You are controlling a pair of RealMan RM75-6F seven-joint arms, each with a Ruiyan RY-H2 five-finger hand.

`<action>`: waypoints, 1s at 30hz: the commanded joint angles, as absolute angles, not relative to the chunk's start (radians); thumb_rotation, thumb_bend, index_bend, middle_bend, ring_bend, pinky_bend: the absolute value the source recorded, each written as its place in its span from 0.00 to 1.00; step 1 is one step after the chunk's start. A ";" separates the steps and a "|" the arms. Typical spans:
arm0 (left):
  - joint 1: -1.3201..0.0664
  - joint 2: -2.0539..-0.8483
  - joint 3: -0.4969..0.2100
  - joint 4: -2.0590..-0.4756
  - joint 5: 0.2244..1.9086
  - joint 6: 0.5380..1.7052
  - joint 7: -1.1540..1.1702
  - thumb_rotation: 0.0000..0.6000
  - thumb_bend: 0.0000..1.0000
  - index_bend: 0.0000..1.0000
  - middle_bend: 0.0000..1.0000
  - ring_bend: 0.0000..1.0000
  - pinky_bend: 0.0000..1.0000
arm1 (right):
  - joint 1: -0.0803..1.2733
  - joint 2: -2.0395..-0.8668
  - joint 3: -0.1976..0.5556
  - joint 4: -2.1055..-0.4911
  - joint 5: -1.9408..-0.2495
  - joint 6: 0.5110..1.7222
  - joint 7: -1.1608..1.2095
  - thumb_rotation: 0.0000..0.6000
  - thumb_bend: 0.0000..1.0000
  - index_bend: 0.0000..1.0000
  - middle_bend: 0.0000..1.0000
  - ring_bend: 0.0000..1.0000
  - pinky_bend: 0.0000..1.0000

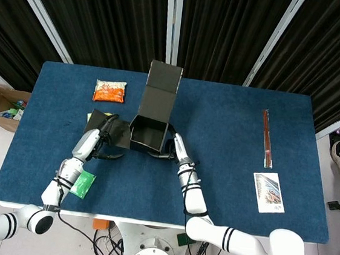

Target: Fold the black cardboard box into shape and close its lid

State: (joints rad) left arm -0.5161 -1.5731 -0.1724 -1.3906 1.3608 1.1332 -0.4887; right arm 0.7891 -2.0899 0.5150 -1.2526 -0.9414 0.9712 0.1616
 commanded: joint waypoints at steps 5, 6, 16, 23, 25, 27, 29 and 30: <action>-0.449 -1.537 -0.182 -1.390 1.371 1.252 -0.476 0.75 0.06 0.00 0.06 0.57 0.85 | 0.748 -2.028 0.558 -1.326 -0.931 0.970 0.233 1.00 0.22 0.35 0.44 0.76 1.00; -0.439 -1.536 -0.181 -1.387 1.373 1.268 -0.481 0.76 0.06 0.01 0.08 0.57 0.85 | 0.744 -2.019 0.562 -1.336 -0.932 0.965 0.246 1.00 0.22 0.35 0.44 0.76 1.00; -0.359 -1.571 -0.121 -1.289 1.441 1.388 -0.475 0.82 0.06 0.22 0.25 0.61 0.88 | 0.697 -1.897 0.603 -1.464 -0.939 0.909 0.381 1.00 0.22 0.35 0.44 0.76 1.00; -0.368 -1.573 -0.095 -1.270 1.469 1.352 -0.466 0.83 0.06 0.31 0.33 0.62 0.88 | 0.687 -1.857 0.606 -1.506 -0.943 0.858 0.469 1.00 0.23 0.35 0.44 0.76 1.00; -0.383 -1.578 -0.087 -1.259 1.481 1.328 -0.460 0.88 0.06 0.31 0.32 0.62 0.88 | 0.680 -1.843 0.596 -1.520 -0.953 0.841 0.491 1.00 0.23 0.35 0.44 0.76 1.00; -0.405 -1.589 -0.088 -1.240 1.500 1.313 -0.457 0.96 0.07 0.32 0.32 0.62 0.88 | 0.673 -1.828 0.579 -1.534 -0.962 0.824 0.506 1.00 0.23 0.35 0.44 0.76 1.00; -0.430 -1.600 -0.095 -1.216 1.523 1.308 -0.464 1.00 0.08 0.32 0.32 0.62 0.88 | 0.669 -1.818 0.561 -1.543 -0.971 0.813 0.515 1.00 0.23 0.35 0.44 0.76 1.00; -0.441 -1.605 -0.100 -1.204 1.534 1.310 -0.464 1.00 0.09 0.32 0.32 0.62 0.88 | 0.667 -1.814 0.553 -1.547 -0.973 0.807 0.519 1.00 0.23 0.35 0.44 0.76 1.00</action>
